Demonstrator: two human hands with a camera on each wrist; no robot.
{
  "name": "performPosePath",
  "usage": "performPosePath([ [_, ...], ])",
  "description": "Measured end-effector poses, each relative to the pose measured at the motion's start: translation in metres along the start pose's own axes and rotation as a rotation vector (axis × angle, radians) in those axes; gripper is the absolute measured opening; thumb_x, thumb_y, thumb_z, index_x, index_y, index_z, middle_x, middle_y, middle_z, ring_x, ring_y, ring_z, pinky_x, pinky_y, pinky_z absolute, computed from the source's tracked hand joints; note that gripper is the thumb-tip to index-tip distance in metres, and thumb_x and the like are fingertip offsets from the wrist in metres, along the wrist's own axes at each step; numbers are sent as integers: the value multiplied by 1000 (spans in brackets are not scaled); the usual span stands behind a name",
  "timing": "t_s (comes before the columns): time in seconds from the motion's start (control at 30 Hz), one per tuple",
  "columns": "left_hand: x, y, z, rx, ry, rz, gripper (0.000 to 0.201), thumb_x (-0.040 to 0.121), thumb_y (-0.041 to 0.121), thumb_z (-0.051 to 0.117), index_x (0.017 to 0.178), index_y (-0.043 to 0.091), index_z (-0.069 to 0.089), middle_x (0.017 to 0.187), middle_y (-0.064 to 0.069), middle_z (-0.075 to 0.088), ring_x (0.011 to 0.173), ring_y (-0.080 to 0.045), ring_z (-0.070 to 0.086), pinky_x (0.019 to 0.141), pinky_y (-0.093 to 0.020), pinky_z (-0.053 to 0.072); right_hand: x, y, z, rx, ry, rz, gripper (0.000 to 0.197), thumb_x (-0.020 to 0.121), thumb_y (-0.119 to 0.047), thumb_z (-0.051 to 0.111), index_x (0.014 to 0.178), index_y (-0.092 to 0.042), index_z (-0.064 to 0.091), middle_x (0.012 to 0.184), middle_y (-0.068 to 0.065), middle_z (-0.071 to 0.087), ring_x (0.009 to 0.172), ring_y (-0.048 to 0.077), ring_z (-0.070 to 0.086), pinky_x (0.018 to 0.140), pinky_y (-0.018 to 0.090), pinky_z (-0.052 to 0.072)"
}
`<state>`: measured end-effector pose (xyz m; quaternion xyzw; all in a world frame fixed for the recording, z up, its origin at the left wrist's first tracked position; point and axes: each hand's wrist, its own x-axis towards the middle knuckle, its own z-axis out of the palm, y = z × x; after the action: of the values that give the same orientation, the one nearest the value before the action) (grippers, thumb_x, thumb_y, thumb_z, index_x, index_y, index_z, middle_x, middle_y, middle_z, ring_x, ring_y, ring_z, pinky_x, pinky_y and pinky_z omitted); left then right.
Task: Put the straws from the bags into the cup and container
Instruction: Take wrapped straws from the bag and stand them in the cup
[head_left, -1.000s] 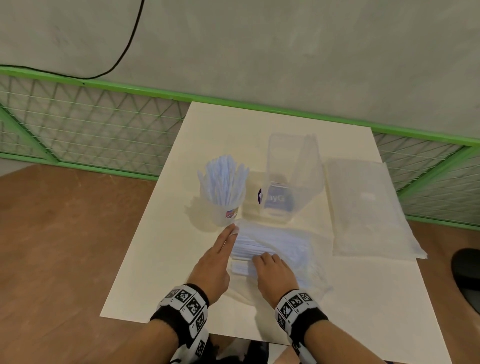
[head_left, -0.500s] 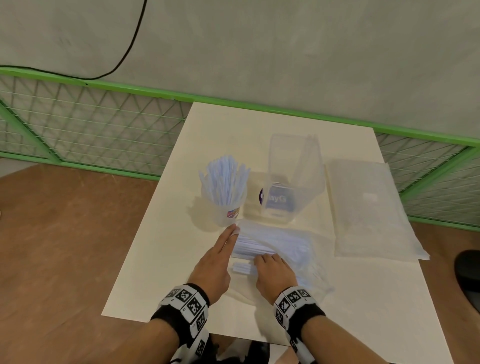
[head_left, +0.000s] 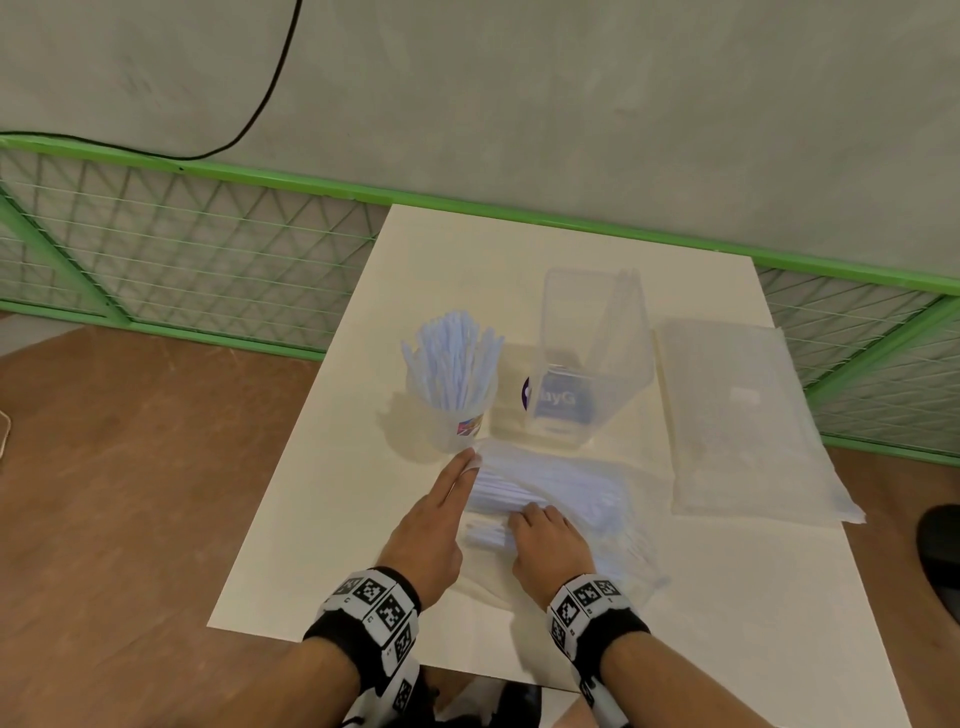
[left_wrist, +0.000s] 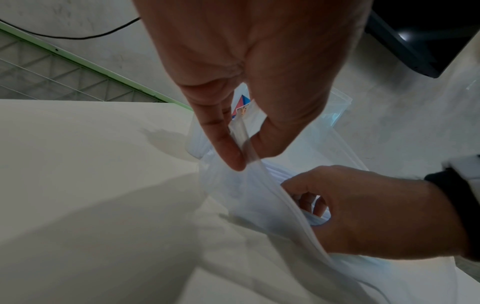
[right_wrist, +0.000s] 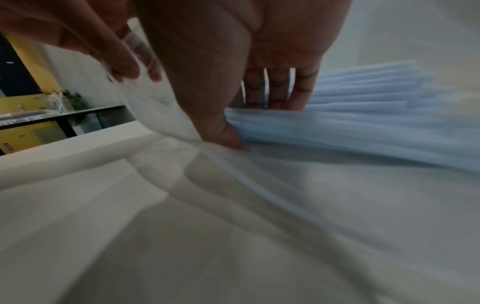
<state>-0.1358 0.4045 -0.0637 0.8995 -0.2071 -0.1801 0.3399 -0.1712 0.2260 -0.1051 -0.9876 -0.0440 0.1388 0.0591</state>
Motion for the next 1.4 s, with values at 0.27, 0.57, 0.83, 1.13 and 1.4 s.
performPosePath([
  [0.27,0,-1,0,2,-2,-12,105,70,-18,44,156,30,7,157,30,-12,126,-9,47,89,-22,49,0,3,-9,120,-98,23,36,92,-26,50,125,-12,50,125,8,57,118,26,51,97,32,42],
  [0.57,1,-1,0,-8,-10,-33,102,72,-18,46,156,28,10,160,26,-7,107,-12,55,77,-13,40,-18,-2,-49,867,224,50,35,91,-40,60,62,-20,55,64,-1,56,64,15,54,64,30,44],
  [0.83,1,-2,3,-4,-18,-19,103,73,-16,49,155,32,7,159,28,-8,103,-11,54,79,-15,42,-30,14,-40,988,126,284,35,75,-42,68,61,-13,55,57,-8,53,52,7,52,57,23,43],
  [1.13,3,1,0,-4,-24,-44,102,74,-15,50,155,32,8,158,28,-8,98,-8,52,79,-13,39,-31,18,-45,882,105,244,42,67,-53,59,62,-11,60,54,1,56,51,15,54,58,32,50],
  [1.4,3,-4,1,-22,-27,-51,104,71,-16,46,155,32,9,157,31,-10,117,-11,52,83,-20,48,-9,6,-174,1000,213,100,19,79,-24,74,75,-6,72,74,6,73,70,17,72,64,41,61],
])
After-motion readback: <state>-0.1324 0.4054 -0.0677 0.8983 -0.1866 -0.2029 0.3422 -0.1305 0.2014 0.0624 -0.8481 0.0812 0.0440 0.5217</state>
